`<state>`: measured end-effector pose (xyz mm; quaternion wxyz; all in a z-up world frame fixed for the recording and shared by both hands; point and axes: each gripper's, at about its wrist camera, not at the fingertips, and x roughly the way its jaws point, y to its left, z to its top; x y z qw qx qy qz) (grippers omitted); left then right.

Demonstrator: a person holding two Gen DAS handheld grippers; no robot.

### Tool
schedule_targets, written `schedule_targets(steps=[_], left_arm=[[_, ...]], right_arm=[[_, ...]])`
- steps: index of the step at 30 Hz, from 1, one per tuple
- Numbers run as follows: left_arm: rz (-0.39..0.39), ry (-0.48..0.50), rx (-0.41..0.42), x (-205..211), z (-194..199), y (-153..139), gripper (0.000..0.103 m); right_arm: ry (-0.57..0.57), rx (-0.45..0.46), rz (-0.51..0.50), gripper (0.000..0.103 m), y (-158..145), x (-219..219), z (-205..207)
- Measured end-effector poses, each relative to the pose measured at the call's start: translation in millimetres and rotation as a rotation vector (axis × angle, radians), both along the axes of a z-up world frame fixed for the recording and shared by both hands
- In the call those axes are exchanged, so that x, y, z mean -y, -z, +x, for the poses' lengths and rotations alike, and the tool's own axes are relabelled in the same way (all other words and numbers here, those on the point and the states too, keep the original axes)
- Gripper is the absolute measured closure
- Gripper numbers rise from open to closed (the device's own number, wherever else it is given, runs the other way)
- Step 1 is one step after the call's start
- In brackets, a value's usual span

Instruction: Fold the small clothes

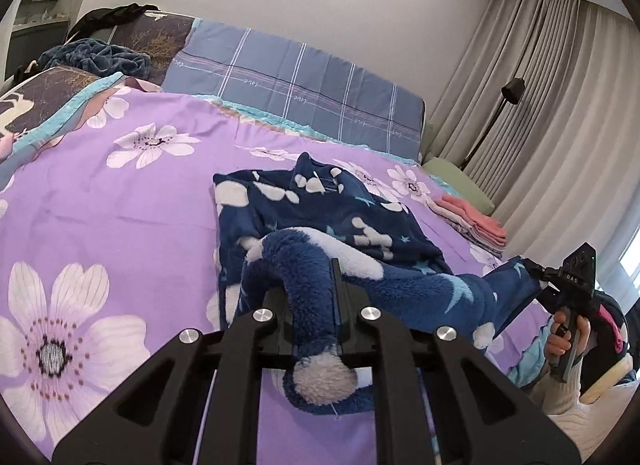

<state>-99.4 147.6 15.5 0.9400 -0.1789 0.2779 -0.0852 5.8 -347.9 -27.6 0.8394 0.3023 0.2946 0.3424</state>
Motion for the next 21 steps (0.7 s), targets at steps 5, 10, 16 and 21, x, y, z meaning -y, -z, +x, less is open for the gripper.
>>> schedule_targets(steps=[5, 10, 16, 21], left_arm=[[0.008, 0.005, -0.005, -7, 47, -14, 0.091], [0.006, -0.009, 0.017, -21, 123, -33, 0.091], [0.039, -0.055, -0.076, -34, 223, -10, 0.090], [0.154, -0.084, -0.277, -33, 291, 77, 0.087]], right_arm=[[0.007, 0.013, -0.017, 0.090, -13, -16, 47], [0.057, 0.045, -0.030, 0.090, -33, -30, 116], [0.089, -0.026, -0.113, 0.090, -9, -62, 209], [0.112, -0.205, -0.270, 0.089, 68, -91, 273]])
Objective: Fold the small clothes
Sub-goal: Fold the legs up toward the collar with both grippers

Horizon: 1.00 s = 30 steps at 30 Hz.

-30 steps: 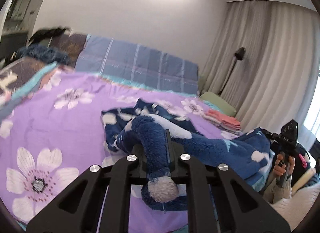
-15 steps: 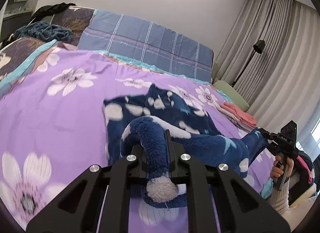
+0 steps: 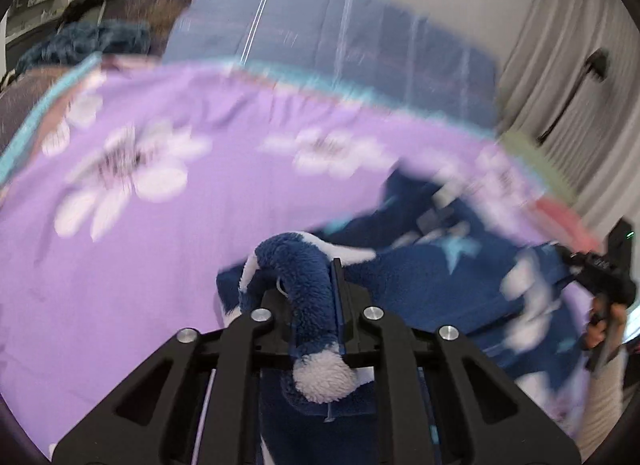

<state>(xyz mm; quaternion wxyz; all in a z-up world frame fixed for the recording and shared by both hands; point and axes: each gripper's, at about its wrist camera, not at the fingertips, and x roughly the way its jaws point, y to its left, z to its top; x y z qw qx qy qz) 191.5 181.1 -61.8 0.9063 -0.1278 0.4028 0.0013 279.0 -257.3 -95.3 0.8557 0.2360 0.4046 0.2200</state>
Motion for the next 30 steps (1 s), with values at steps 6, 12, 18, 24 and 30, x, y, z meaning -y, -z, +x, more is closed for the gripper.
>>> schedule_targets(steps=[6, 12, 18, 24, 30], left_arm=[[-0.035, 0.012, 0.044, -9, -3, 23, 0.083], [-0.110, 0.021, 0.084, -15, -22, 6, 0.061], [0.038, -0.003, 0.196, -17, -79, -30, 0.029], [0.278, 0.102, 0.029, 4, -66, 0, 0.026], [0.374, 0.196, 0.072, 14, -11, -2, 0.025]], right_arm=[[-0.029, 0.002, 0.059, 0.088, 17, 7, 3], [-0.080, 0.086, 0.058, 0.053, -13, 12, -26], [-0.101, 0.324, -0.452, 0.038, -33, 0, -72], [-0.255, 0.337, -0.643, 0.033, -15, -33, -66], [-0.281, 0.307, -0.559, 0.032, -21, -42, -5]])
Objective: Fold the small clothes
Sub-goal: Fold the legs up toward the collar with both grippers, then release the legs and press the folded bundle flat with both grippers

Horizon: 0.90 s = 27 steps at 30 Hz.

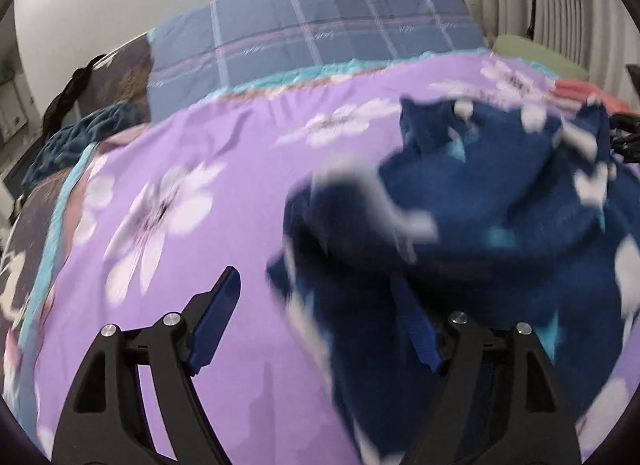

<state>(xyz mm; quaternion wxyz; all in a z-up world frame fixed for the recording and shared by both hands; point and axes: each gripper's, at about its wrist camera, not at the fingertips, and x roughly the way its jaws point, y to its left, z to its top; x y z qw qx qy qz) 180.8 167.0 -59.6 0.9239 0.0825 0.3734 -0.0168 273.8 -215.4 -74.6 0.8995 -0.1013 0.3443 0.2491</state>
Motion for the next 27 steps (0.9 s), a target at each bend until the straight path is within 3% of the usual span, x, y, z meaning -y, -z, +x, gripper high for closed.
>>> schedule_targets(steps=[1, 2, 3, 4, 6, 9, 11, 13, 15, 18, 19, 20, 25, 27], left_arm=[[-0.037, 0.014, 0.002, -3, 9, -3, 0.026], [-0.099, 0.027, -0.009, -8, 19, -7, 0.034], [-0.203, 0.034, -0.034, -17, 30, -7, 0.078], [-0.308, -0.029, -0.086, -33, 45, -3, 0.091], [-0.447, -0.166, -0.129, -62, 63, 10, 0.092], [-0.511, -0.195, -0.134, -75, 68, 27, 0.091], [-0.529, -0.167, -0.137, -72, 66, 31, 0.082], [-0.518, -0.180, -0.143, -73, 67, 31, 0.052], [-0.547, -0.180, -0.151, -74, 72, 32, 0.049], [-0.635, -0.150, -0.161, -73, 80, 35, 0.052], [-0.633, -0.131, -0.155, -68, 82, 34, 0.088], [-0.610, -0.126, -0.143, -63, 80, 30, 0.093], [-0.511, -0.121, 0.023, -53, 41, -20, 0.093], [-0.456, -0.120, 0.042, -53, 38, -27, 0.090]], right_arm=[[-0.007, -0.017, 0.052, 0.036, -4, 1, 8], [-0.013, -0.052, 0.120, 0.045, -7, 4, 19], [-0.002, -0.091, 0.172, 0.068, -8, 6, 28], [0.035, -0.141, 0.221, 0.084, -6, 9, 41], [0.121, -0.266, 0.307, 0.086, 7, 21, 67], [0.155, -0.354, 0.377, 0.081, 27, 31, 79], [0.142, -0.364, 0.435, 0.078, 30, 37, 78], [0.127, -0.381, 0.492, 0.065, 30, 44, 79], [0.115, -0.385, 0.520, 0.057, 28, 47, 82], [0.079, -0.392, 0.535, 0.060, 26, 39, 91], [0.085, -0.375, 0.520, 0.091, 22, 36, 90], [0.090, -0.348, 0.505, 0.093, 16, 33, 87], [0.011, -0.169, 0.591, 0.093, -30, 43, 52], [0.047, -0.159, 0.519, 0.087, -31, 39, 56]])
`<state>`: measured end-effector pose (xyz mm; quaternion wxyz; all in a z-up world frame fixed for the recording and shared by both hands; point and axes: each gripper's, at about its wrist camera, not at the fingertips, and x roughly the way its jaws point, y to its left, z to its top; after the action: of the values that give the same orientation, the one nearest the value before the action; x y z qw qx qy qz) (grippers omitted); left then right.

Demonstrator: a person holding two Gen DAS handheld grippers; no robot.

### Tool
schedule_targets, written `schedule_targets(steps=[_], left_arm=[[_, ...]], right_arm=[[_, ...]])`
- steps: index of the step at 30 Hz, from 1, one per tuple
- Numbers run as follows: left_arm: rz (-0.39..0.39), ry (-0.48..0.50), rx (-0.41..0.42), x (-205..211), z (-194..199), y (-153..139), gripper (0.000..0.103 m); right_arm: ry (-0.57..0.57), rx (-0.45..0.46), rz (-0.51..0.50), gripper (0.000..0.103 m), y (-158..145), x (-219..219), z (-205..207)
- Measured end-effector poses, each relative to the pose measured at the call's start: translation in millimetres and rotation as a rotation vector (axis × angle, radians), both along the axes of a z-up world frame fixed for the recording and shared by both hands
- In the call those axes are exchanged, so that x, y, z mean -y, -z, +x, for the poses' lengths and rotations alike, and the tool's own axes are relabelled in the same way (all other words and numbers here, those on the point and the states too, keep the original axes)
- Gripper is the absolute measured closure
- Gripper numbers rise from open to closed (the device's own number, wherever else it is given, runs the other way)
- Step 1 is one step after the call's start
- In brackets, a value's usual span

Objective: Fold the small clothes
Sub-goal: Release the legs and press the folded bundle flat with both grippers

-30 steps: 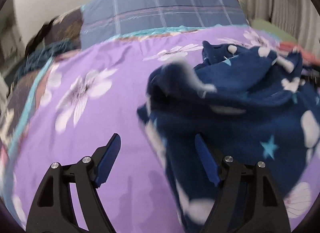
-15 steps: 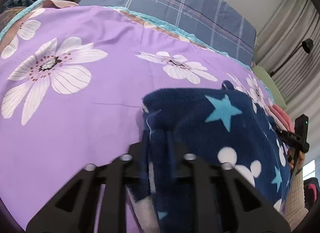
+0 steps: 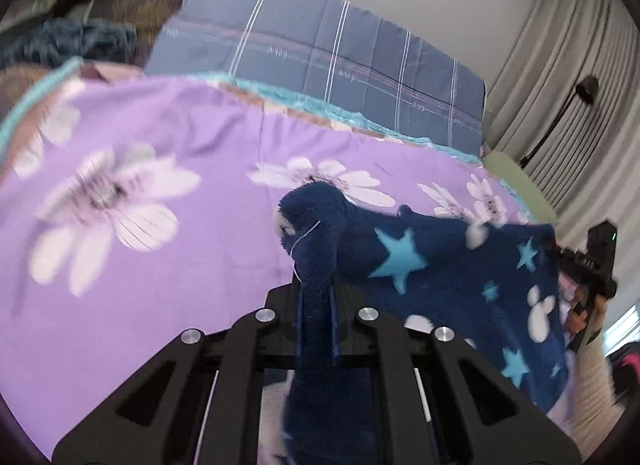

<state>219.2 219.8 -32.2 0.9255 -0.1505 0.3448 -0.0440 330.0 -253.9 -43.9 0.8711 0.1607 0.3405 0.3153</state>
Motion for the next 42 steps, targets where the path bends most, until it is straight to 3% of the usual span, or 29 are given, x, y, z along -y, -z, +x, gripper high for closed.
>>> schedule_targets(steps=[3, 4, 5, 6, 8, 10, 17, 19, 24, 26, 27, 28, 30, 32, 35, 36, 39, 42], left_arm=[[0.039, -0.008, -0.111, 2, 15, 22, 0.075], [0.037, -0.017, -0.138, 1, 16, 27, 0.074], [0.030, -0.021, -0.159, 1, 13, 32, 0.072], [0.028, -0.025, -0.153, 1, 5, 32, 0.064], [0.050, -0.039, -0.115, 2, -19, 27, 0.053], [0.055, -0.031, -0.081, 6, -47, 21, 0.047], [-0.013, 0.037, -0.064, 36, -156, 34, 0.041], [-0.051, 0.061, -0.085, 44, -173, 45, 0.041], [-0.148, 0.065, -0.126, 46, -185, 63, 0.041], [-0.185, 0.048, -0.117, 44, -186, 66, 0.042], [-0.197, 0.046, -0.111, 43, -186, 66, 0.052], [-0.202, 0.043, -0.094, 44, -187, 64, 0.071], [-0.219, 0.041, -0.069, 44, -188, 59, 0.088], [-0.227, 0.042, -0.028, 43, -195, 49, 0.091], [-0.178, 0.030, -0.027, 44, -198, 46, 0.091], [-0.164, 0.020, -0.039, 44, -197, 48, 0.085], [-0.135, -0.019, -0.076, 41, -192, 57, 0.045], [-0.141, -0.001, -0.071, 43, -183, 62, 0.042]], right_arm=[[0.083, -0.085, -0.214, 0.074, 33, -15, 13], [0.098, -0.120, -0.229, 0.073, 43, -14, 13], [0.100, -0.141, -0.185, 0.073, 49, -5, 7], [0.121, -0.136, -0.140, 0.071, 50, 7, -3], [0.161, -0.124, -0.095, 0.058, 45, 27, -22], [0.176, -0.113, -0.085, 0.056, 38, 45, -48], [0.078, -0.083, -0.053, 0.055, 29, 63, -164], [0.056, -0.082, -0.038, 0.046, 34, 61, -193], [0.044, -0.158, -0.044, 0.043, 58, 45, -219], [0.068, -0.160, -0.052, 0.042, 60, 42, -222], [0.083, -0.156, -0.058, 0.042, 61, 40, -218], [0.098, -0.160, -0.050, 0.042, 60, 41, -218], [0.121, -0.172, -0.022, 0.042, 60, 43, -217], [0.131, -0.166, -0.026, 0.042, 57, 45, -219], [0.160, -0.140, -0.084, 0.042, 54, 44, -223], [0.169, -0.134, -0.097, 0.042, 54, 45, -224], [0.202, -0.118, -0.147, 0.042, 50, 42, -228], [0.191, -0.148, -0.134, 0.042, 53, 39, -222]])
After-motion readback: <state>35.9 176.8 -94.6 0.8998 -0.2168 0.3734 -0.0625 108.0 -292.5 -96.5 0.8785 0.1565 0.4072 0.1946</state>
